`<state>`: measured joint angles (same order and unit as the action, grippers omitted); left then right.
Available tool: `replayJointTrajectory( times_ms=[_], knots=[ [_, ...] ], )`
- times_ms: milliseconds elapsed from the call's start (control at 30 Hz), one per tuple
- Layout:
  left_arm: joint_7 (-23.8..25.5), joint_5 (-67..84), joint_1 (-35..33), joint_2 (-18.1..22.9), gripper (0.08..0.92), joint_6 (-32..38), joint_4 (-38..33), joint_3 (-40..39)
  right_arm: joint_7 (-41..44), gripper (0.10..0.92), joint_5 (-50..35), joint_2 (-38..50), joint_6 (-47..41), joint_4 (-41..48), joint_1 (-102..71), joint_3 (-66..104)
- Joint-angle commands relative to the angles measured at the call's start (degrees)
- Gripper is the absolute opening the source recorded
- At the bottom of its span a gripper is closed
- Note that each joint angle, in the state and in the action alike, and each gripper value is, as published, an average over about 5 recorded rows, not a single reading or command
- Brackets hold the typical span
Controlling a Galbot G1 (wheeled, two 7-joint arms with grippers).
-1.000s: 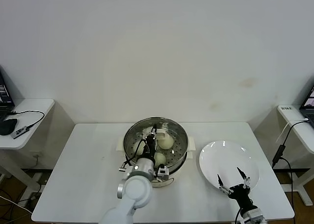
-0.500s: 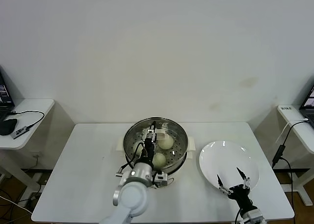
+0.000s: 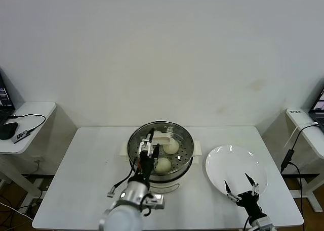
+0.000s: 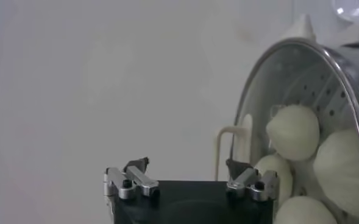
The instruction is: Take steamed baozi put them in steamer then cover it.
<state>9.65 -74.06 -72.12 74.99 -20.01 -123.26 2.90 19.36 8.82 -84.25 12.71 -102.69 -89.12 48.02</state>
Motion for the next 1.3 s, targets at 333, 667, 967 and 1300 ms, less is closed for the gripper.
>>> replayJointTrajectory(
  times_ms=[333, 667, 967, 1300],
  knots=[
    [-21.09, 91.32, -29.99, -1.83, 0.823, 25.22, -0.96, 34.51, -0.75, 0.823, -5.03, 2.96, -1.64, -4.35, -5.13, -2.48],
    [-16.39, 89.66, -32.89, -0.60, 0.823, 35.04, 8.13, 35.71, -1.21, 0.823, -9.29, 4.57, -2.90, -8.08, -9.49, -3.58],
    [-13.87, 88.03, -34.42, -0.30, 0.823, 36.40, 9.11, 35.73, -1.35, 0.823, -11.38, 4.79, -3.40, -9.90, -10.20, -4.13],
    [-12.78, 88.50, -32.14, -0.70, 0.823, 34.53, 10.05, 35.41, -1.74, 0.823, -12.31, 4.99, -3.95, -11.81, -11.33, -4.56]
  ],
)
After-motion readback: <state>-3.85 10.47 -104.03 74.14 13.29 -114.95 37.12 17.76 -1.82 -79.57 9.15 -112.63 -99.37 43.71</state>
